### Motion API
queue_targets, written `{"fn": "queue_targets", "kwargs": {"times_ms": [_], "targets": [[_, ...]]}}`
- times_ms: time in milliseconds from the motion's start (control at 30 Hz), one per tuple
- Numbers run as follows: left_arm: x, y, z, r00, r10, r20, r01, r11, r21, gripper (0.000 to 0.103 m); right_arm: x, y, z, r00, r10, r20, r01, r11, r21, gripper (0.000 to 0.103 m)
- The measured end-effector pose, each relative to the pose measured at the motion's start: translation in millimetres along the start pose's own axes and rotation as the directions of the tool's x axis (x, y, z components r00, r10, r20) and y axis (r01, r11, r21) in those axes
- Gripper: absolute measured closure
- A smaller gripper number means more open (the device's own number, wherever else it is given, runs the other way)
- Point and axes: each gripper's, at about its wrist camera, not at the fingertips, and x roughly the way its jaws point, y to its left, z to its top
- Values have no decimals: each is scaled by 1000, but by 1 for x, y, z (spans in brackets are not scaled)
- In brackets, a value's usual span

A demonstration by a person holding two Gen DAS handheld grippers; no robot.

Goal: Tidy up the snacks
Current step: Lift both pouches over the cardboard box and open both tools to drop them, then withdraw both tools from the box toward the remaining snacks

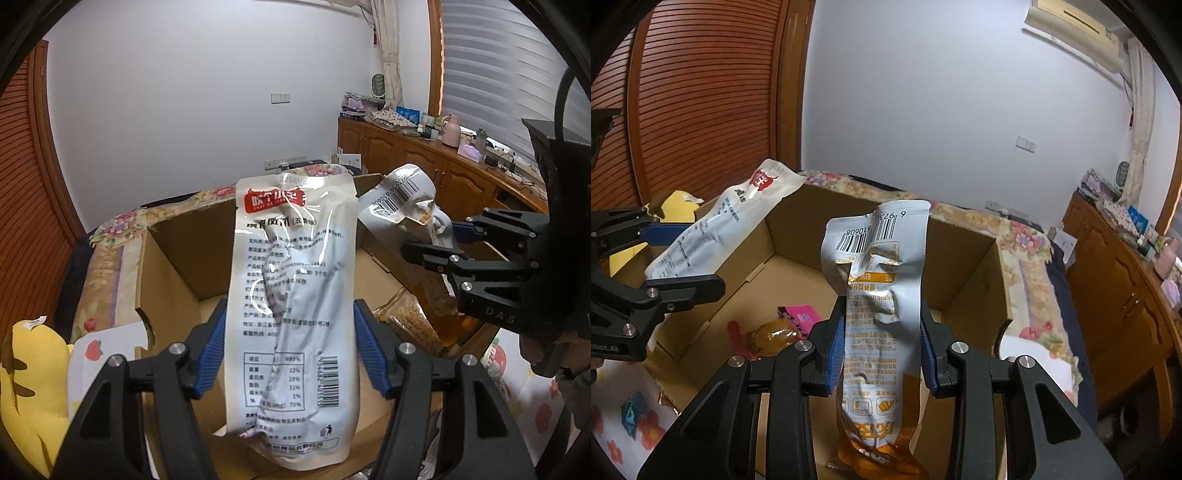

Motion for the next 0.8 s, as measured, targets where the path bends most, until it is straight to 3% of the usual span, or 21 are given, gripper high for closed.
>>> {"fn": "queue_targets", "kwargs": {"times_ms": [100,167,233,533,800], "targets": [[-1,0,-1,1000,3,3,-3,1000,3,38,2,2,0,1000,2,-7,-2,1000,-6,70],[-4,-1,2,1000,12,23,-12,1000,10,24,2,2,-1,1000,5,-10,-5,1000,-3,70],[-10,0,4,999,13,53,-13,1000,3,18,1,0,-1,1000,19,-10,-19,1000,12,70],[-25,-1,1,996,24,83,-25,1000,10,18,-14,-1,-5,999,48,12,-48,999,26,70],[-67,-17,-9,990,48,132,-52,998,26,18,-75,-2,-7,992,85,92,-91,994,60,69]]}}
